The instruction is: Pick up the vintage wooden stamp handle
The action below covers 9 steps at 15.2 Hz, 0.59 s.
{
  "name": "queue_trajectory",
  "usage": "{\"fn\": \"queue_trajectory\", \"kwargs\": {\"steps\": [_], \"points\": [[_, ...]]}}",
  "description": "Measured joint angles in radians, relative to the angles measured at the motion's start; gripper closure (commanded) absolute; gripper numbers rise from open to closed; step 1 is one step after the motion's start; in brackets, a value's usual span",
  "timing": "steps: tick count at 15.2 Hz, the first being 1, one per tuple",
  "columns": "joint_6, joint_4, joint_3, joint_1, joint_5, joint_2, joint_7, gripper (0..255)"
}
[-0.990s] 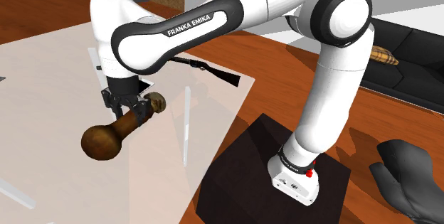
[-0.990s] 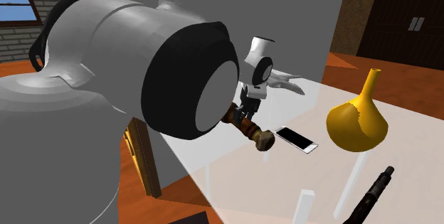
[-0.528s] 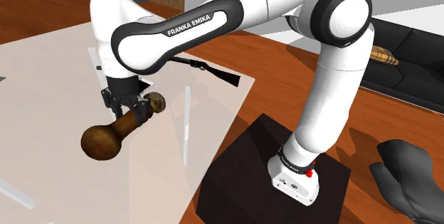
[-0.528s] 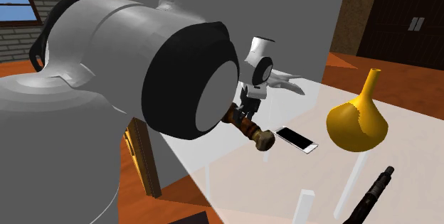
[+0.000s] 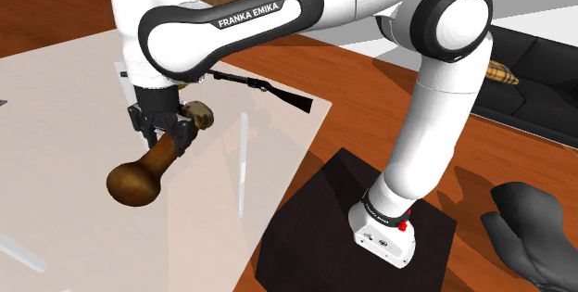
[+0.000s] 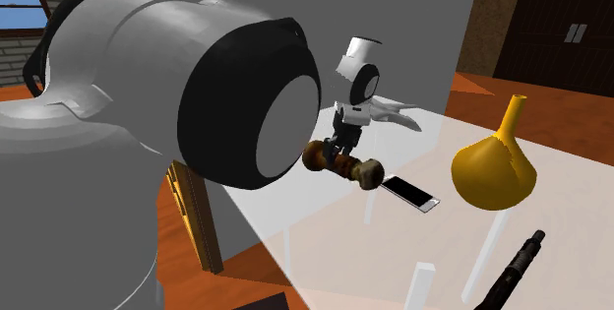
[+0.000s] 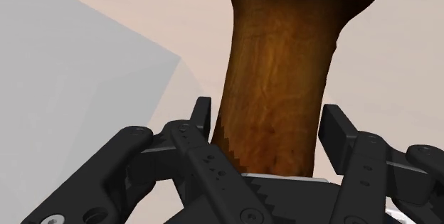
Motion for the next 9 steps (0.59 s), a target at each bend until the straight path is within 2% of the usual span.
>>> {"fn": "queue_trajectory", "kwargs": {"steps": [9], "points": [[-0.107,0.084,0.009,-0.006,0.022,-0.031,-0.002,255]]}}
